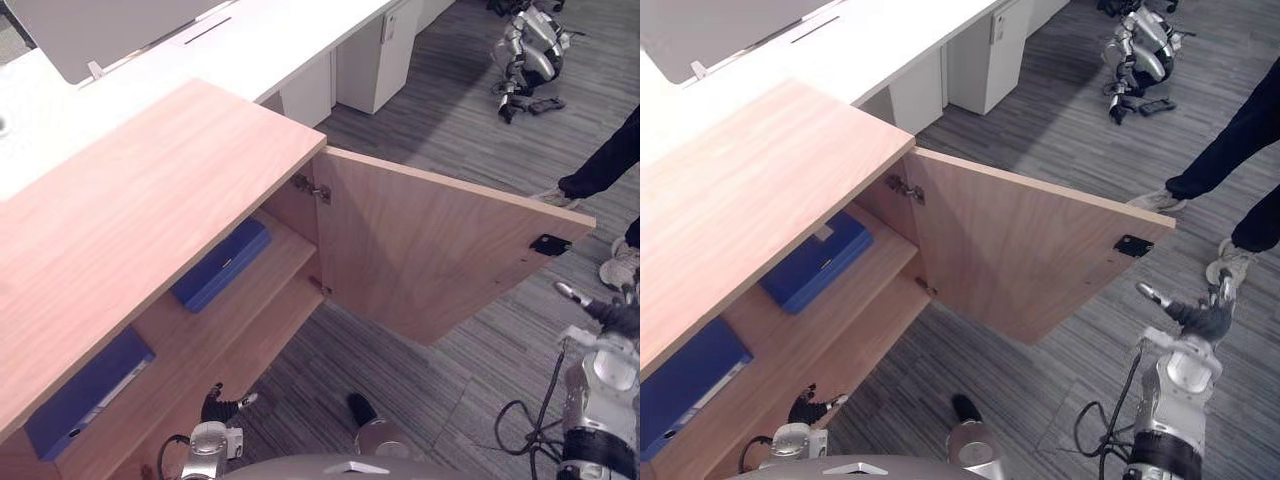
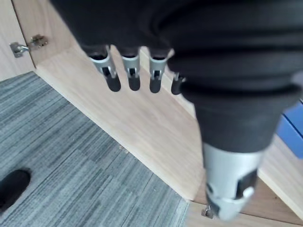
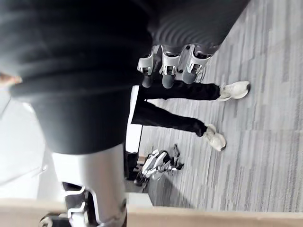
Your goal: Walk over to the cabinet, pick up the folder, carry it to the office cabinet, place the folder inside the office cabinet, then close the office cabinet door
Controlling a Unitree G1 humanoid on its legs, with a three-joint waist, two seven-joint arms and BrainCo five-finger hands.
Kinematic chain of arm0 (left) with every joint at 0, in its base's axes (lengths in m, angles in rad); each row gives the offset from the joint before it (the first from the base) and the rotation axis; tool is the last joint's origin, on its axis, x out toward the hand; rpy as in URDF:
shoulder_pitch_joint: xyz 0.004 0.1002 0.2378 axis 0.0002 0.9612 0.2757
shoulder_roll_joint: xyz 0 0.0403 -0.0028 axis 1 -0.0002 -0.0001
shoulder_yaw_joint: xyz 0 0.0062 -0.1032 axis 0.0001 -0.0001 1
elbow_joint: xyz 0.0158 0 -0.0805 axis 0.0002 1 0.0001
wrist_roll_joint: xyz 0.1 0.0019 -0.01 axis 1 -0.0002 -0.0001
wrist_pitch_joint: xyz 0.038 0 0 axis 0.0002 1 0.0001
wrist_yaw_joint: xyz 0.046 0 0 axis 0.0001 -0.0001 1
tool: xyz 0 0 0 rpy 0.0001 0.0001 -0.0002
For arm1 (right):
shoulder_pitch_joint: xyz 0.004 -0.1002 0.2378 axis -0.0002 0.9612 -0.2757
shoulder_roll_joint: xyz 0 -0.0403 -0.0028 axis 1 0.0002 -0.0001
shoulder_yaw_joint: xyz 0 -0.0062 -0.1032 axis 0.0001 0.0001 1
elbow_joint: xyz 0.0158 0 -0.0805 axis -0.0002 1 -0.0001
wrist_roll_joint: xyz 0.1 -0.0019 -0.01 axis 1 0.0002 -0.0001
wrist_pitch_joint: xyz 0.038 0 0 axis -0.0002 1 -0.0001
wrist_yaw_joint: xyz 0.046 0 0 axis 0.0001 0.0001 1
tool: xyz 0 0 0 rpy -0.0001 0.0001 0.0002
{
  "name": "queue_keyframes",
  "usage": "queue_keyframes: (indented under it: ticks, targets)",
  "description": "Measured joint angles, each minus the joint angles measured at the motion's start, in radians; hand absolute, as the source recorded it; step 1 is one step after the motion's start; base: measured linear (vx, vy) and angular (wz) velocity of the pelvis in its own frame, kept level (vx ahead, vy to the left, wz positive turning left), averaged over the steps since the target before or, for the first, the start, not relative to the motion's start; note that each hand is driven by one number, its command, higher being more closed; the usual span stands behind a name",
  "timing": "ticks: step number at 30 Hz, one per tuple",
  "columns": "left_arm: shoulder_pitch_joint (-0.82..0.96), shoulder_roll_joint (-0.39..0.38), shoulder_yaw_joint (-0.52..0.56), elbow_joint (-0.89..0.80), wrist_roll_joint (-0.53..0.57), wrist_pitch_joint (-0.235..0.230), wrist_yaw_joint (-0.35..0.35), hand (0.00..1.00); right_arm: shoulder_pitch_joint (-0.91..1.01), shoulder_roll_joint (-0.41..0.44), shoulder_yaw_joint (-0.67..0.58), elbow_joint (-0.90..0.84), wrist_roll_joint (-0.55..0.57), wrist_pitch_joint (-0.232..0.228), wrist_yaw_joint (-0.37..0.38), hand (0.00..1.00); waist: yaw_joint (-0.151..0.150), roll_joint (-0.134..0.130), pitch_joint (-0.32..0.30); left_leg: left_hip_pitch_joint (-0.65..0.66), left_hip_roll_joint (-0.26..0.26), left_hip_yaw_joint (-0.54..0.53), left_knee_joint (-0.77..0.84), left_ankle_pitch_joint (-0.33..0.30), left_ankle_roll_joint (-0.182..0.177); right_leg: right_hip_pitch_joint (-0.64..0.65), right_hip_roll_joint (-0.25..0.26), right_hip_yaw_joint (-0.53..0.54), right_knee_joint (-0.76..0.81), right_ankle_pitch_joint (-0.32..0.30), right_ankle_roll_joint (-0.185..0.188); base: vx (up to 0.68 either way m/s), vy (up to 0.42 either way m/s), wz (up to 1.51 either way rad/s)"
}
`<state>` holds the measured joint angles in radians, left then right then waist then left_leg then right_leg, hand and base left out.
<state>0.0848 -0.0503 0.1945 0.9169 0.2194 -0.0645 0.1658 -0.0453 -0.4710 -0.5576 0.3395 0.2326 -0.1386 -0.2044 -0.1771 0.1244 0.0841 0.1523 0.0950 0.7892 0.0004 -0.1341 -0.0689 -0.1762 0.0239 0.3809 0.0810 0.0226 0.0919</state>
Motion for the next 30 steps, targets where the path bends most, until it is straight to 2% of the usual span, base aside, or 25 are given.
queue_keyframes:
  ticks: [8,13,22,26,28,30]
  targets:
    - [0.064,0.015,-0.069,0.009,0.0,-0.007,-0.011,0.0,-0.027,-0.111,0.103,0.091,0.0,-0.014,0.03,0.0,0.004,0.007,-0.001,-0.031,-0.001,-0.048,0.02,0.0,0.0,-0.002,-0.022,-0.04,-0.007,0.001,0.001,-0.03,-0.065,0.17]
    - [0.089,0.024,-0.091,0.021,0.001,-0.017,-0.02,0.0,-0.061,-0.171,0.182,0.119,-0.004,-0.014,0.043,0.0,0.004,0.031,-0.003,-0.045,-0.003,-0.065,0.022,0.002,0.004,-0.001,-0.033,-0.061,-0.032,0.011,0.005,-0.03,-0.063,0.09]
    - [0.089,0.051,-0.141,0.039,0.003,-0.026,-0.021,0.0,-0.113,-0.204,0.256,0.15,-0.037,-0.014,0.048,0.0,-0.005,0.039,-0.006,-0.063,-0.018,-0.111,0.022,0.011,0.017,0.02,-0.052,-0.096,-0.081,0.04,0.014,-0.04,-0.052,0.11]
    - [0.085,0.074,-0.16,0.038,0.022,-0.026,-0.02,0.0,-0.114,-0.217,0.299,0.118,-0.045,-0.014,0.05,0.0,-0.016,0.038,-0.006,-0.064,-0.023,-0.134,0.028,0.011,0.019,0.037,-0.06,-0.099,-0.125,0.07,0.014,-0.09,-0.071,-0.03]
    - [0.085,0.08,-0.16,0.039,0.023,-0.026,-0.02,0.0,-0.108,-0.215,0.303,0.058,-0.052,-0.015,0.05,0.0,-0.017,0.038,-0.006,-0.065,-0.024,-0.139,0.03,0.011,0.02,0.038,-0.062,-0.099,-0.146,0.08,0.013,-0.11,-0.089,-0.15]
    - [0.085,0.082,-0.162,0.039,0.031,-0.026,-0.02,0.0,-0.067,-0.205,0.298,-0.055,-0.077,-0.017,0.05,0.0,-0.021,0.037,-0.005,-0.064,-0.022,-0.163,0.031,0.012,0.02,0.044,-0.07,-0.145,-0.168,0.085,0.006,-0.1,-0.099,-0.08]
